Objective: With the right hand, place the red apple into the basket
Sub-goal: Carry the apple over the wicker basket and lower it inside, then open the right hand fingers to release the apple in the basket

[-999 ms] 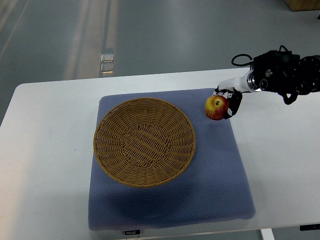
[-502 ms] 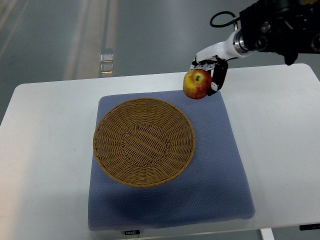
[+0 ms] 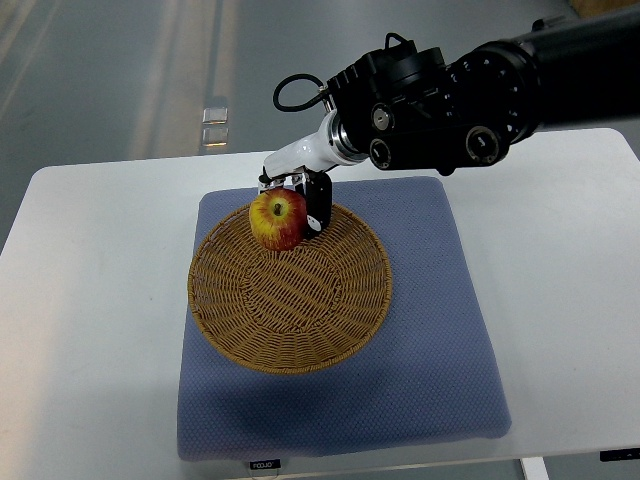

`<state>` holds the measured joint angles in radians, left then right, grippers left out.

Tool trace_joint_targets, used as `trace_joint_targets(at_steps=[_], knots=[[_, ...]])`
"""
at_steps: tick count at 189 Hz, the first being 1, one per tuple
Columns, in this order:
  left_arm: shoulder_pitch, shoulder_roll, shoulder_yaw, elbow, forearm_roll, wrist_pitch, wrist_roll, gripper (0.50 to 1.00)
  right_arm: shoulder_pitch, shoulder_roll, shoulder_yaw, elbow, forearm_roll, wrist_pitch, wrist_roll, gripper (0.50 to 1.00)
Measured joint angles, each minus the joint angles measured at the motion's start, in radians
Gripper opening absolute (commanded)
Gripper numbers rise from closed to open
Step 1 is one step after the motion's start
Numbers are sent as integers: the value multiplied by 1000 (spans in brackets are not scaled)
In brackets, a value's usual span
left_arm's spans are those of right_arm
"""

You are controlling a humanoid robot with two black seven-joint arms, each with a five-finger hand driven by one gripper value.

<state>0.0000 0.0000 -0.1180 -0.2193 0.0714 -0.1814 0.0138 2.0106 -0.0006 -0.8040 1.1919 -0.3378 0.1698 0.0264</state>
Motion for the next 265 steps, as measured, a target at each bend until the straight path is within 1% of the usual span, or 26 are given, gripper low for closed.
trace_joint_targets(at_steps=[59,144,174,197,207,216,219,241,252,261,262,265], knots=[[0,0,0,5,0,1,0,1000,-110,1,2,-48,4,-32,3,639],[0,0,-2,6,-1,3,0,1000,-233,1,2,-60,3,-73,4,646],[0,0,-2,6,-1,6,0,1000,-275,1,2,-61,-3,-103,34,648],[0,0,-2,8,-1,6,0,1000,-296,1,2,-60,-8,-116,43,652],[0,0,-2,8,-1,6,0,1000,-304,1,3,-60,-8,-121,45,664],[0,0,-2,8,-1,6,0,1000,-314,1,12,-60,-10,-134,45,664],[0,0,-1,8,-1,6,0,1000,-317,1,15,-60,-11,-137,45,674],[0,0,-1,8,0,6,0,1000,-337,1,32,-61,-12,-154,46,686],[0,0,-1,8,0,6,0,1000,-344,1,36,-66,-13,-157,46,719],[0,0,-1,8,0,6,1,1000,-349,1,37,-70,-13,-158,46,719],[0,0,-1,8,0,6,1,1000,-349,1,38,-71,-13,-158,46,741],[0,0,-1,8,0,6,1,1000,-350,1,38,-72,-13,-158,46,748]])
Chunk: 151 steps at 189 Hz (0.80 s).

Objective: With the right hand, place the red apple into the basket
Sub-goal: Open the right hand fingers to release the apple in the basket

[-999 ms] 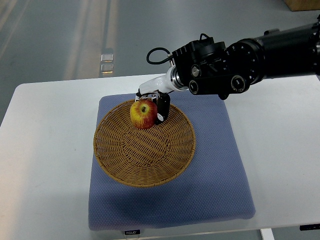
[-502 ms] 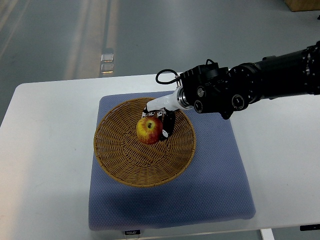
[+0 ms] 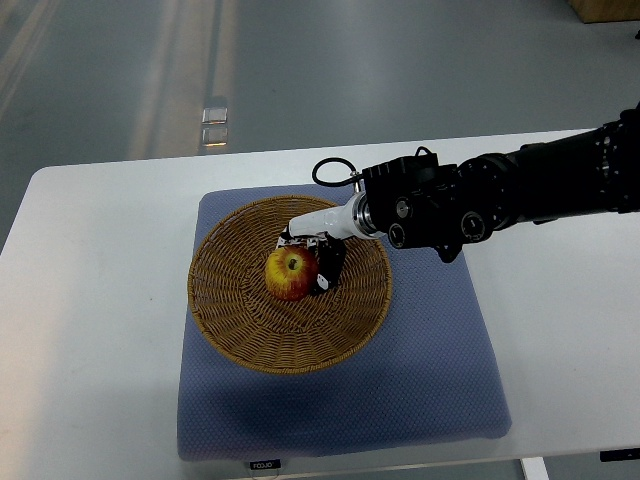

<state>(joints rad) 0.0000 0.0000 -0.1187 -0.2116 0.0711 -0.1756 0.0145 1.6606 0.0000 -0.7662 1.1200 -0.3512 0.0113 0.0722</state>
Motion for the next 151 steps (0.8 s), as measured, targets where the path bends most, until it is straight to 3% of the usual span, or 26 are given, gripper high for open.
trace_joint_targets(at_steps=[42,121,151], knots=[[0,0,0,0,0,1,0,1000,-9,0,16,-5,0,-1,0,870],[0,0,-1,0,-1,2,0,1000,-21,0,24,-12,4,3,0,903],[0,0,-1,0,-1,2,0,1000,37,0,45,-12,15,43,0,905]])
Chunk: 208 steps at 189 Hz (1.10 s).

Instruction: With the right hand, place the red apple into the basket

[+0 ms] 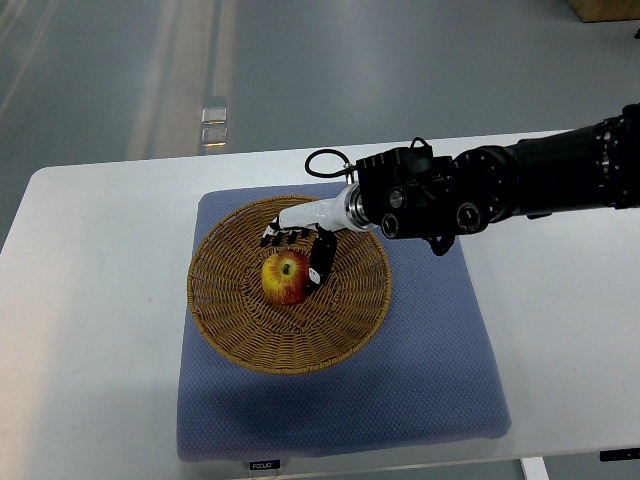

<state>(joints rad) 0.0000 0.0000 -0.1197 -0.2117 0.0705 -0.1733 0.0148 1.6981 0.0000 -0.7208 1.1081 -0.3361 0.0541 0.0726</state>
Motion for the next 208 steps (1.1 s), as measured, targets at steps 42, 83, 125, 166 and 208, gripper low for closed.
trace_joint_targets(at_steps=[42,83,125,166,208], knots=[[0,0,0,0,0,0,0,1000,144,0,14,20,8,197,-1,905],[0,0,0,1,0,0,-1,1000,129,-134,145,-14,88,190,-1,905],[0,0,0,0,1,0,-1,1000,-202,-358,593,-159,348,81,1,905],[0,0,0,0,1,0,-1,1000,-603,-382,1123,-290,419,59,1,913],[0,0,0,0,1,0,0,1000,-854,-227,1454,-376,408,65,16,924]])
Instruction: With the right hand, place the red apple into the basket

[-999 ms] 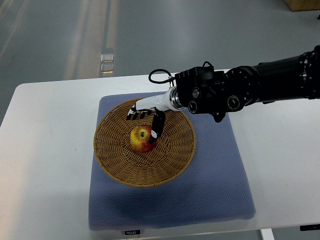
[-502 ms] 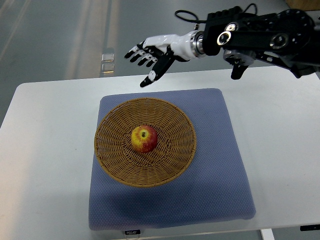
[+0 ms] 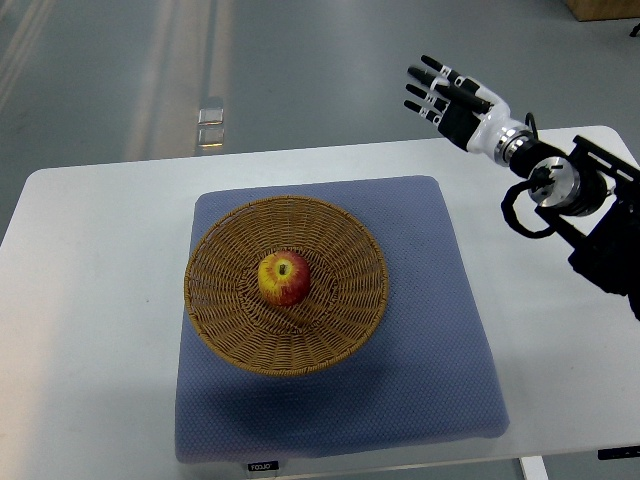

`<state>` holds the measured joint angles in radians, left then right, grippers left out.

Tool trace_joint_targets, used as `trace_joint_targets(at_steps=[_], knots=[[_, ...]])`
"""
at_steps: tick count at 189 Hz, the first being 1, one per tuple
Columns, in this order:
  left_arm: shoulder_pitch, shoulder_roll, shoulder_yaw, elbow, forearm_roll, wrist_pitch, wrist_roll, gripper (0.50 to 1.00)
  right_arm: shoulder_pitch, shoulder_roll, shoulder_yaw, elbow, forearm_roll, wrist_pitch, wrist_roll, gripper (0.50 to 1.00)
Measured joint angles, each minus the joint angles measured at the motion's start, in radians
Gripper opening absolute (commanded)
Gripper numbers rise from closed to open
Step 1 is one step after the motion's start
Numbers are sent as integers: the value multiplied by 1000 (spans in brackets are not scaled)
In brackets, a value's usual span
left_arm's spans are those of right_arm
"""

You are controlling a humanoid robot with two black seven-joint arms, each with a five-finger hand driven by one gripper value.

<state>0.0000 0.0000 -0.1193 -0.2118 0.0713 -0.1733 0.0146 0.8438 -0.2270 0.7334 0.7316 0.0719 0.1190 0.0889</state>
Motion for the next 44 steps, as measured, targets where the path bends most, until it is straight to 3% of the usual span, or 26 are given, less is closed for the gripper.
trace_joint_targets(at_steps=[44], knots=[[0,0,1,0,0,0,0,1000,-59,59,36,-32,-2,6,111,924]])
